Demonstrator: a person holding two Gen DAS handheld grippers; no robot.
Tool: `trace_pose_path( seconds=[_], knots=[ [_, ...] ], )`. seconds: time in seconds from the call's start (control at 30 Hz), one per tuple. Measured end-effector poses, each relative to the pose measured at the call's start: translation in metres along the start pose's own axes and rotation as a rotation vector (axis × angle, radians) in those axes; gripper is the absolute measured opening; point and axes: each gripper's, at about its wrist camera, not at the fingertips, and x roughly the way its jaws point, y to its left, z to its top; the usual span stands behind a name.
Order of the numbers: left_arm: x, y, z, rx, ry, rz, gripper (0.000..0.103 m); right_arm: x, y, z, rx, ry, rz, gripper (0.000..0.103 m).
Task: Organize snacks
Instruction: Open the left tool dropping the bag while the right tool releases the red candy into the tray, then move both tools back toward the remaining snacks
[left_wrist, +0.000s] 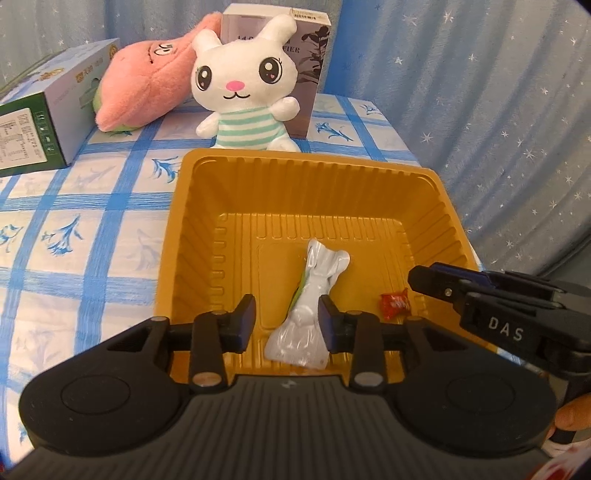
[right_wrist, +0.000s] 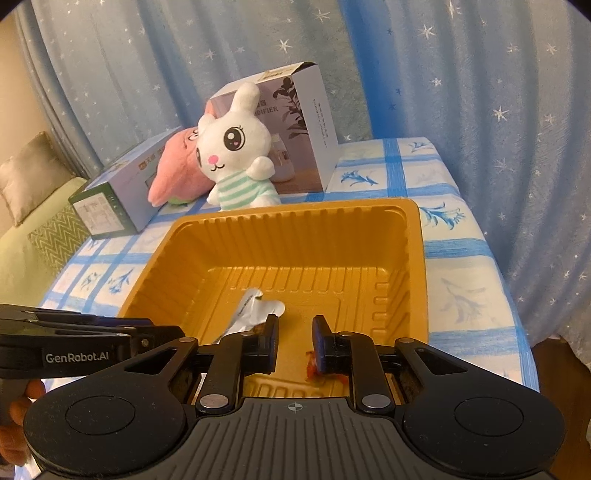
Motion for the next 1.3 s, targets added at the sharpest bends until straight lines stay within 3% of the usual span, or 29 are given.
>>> trace_pose_path(
  seconds=[0.07,0.13,0.2,0.33,0.73,0.83,1.3],
  knots=[
    [-0.010,0.000,-0.005,-0.005,-0.008,-0.007,0.036,-0.009,0.001,-0.004,-0.004,-0.010,0.002,0.034],
    [-0.021,0.000,-0.011,-0.010,-0.019,-0.008,0.037,-0.020,0.003,-0.009,-0.006,-0.025,0.004,0.052],
    [-0.033,0.000,-0.017,-0.013,-0.033,-0.009,0.039,-0.032,0.006,-0.013,-0.013,-0.044,0.010,0.055],
    [-0.059,0.000,-0.031,-0.028,-0.060,0.003,0.047,-0.055,0.011,-0.019,-0.023,-0.060,0.021,0.057],
    [-0.136,-0.004,-0.094,-0.072,-0.088,0.028,0.055,-0.123,0.030,-0.055,-0.060,-0.070,0.068,0.058],
    [-0.153,-0.004,-0.114,-0.087,-0.095,0.043,0.061,-0.136,0.035,-0.066,-0.071,-0.063,0.088,0.058],
    [-0.208,0.012,-0.194,-0.182,-0.096,0.120,0.061,-0.168,0.068,-0.117,-0.147,0.037,0.182,0.058]
  ],
)
